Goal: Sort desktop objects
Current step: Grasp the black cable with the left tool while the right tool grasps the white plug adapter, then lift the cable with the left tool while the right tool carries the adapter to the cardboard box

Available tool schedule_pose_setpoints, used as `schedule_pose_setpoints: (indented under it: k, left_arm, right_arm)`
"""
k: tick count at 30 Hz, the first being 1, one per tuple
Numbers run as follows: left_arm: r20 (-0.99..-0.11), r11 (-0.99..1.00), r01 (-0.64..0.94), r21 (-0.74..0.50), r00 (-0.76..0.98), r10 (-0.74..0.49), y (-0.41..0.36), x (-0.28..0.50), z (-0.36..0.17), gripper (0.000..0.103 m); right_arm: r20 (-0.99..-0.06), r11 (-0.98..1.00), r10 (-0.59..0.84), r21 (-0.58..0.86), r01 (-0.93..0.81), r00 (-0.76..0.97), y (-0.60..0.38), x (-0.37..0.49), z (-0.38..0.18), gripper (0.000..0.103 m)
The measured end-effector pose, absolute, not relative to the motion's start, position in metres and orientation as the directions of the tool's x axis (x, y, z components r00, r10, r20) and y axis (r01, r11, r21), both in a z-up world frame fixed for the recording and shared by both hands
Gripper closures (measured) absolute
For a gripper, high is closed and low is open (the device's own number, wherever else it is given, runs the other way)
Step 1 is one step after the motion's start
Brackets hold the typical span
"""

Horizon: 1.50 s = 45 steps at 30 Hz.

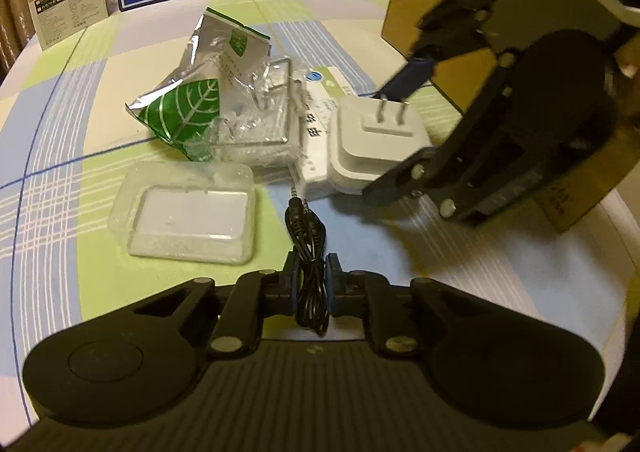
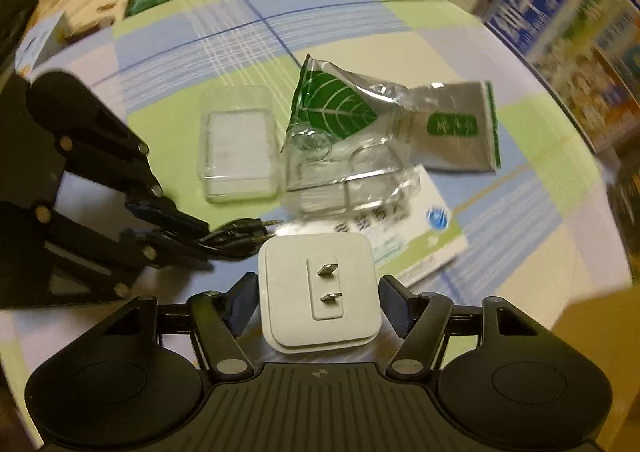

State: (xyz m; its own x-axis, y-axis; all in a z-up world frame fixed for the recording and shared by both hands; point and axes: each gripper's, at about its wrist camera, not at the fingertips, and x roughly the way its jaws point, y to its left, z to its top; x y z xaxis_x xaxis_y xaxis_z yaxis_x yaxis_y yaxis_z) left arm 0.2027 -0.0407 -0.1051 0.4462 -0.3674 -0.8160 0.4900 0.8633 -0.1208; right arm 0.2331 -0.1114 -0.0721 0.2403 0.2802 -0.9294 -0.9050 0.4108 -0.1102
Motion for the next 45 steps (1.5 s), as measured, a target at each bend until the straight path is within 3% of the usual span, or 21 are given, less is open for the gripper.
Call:
schedule_pose_setpoints:
  k: [6,14,17,20,32,36,45]
  left_arm:
    - [-0.820,0.852,0.508,-0.126,0.430,-0.377,-0.043,0.180,-0.099,0.094]
    - [-0.815,0.858,0.506,-0.087,0.460,-0.353,-0.044,0.139,-0.100,0.093]
    - [-0.814,0.864,0.498,-0.071,0.472,-0.339,-0.045,0.132,-0.102,0.092]
    - [-0.802,0.875,0.482,-0.052,0.502,-0.324,-0.046,0.125,-0.102,0.084]
    - [-0.782,0.893,0.450,-0.016,0.551,-0.292,-0.050,0.111,-0.109,0.084]
    - [-0.782,0.894,0.447,-0.031,0.546,-0.300,-0.050,0.112,-0.109,0.093]
    - [-0.772,0.903,0.427,-0.042,0.560,-0.301,-0.046,0.112,-0.106,0.093]
  right_arm:
    - [-0.919,0.668,0.300,0.010,-0.744,0.257,-0.147,0.189,-0.060,0.040]
    - [-0.882,0.835,0.306,0.068,-0.546,0.358,-0.189,0.121,-0.077,0.040]
    - [-0.856,0.862,0.313,0.075,-0.501,0.411,-0.198,0.104,-0.085,0.040]
    - [-0.821,0.875,0.331,0.082,-0.477,0.466,-0.205,0.093,-0.089,0.040]
    - [-0.728,0.883,0.395,0.133,-0.450,0.561,-0.221,0.078,-0.097,0.040]
    - [-0.726,0.881,0.394,0.123,-0.457,0.564,-0.219,0.076,-0.101,0.040]
    - [-0.714,0.884,0.387,0.108,-0.454,0.584,-0.216,0.074,-0.102,0.040]
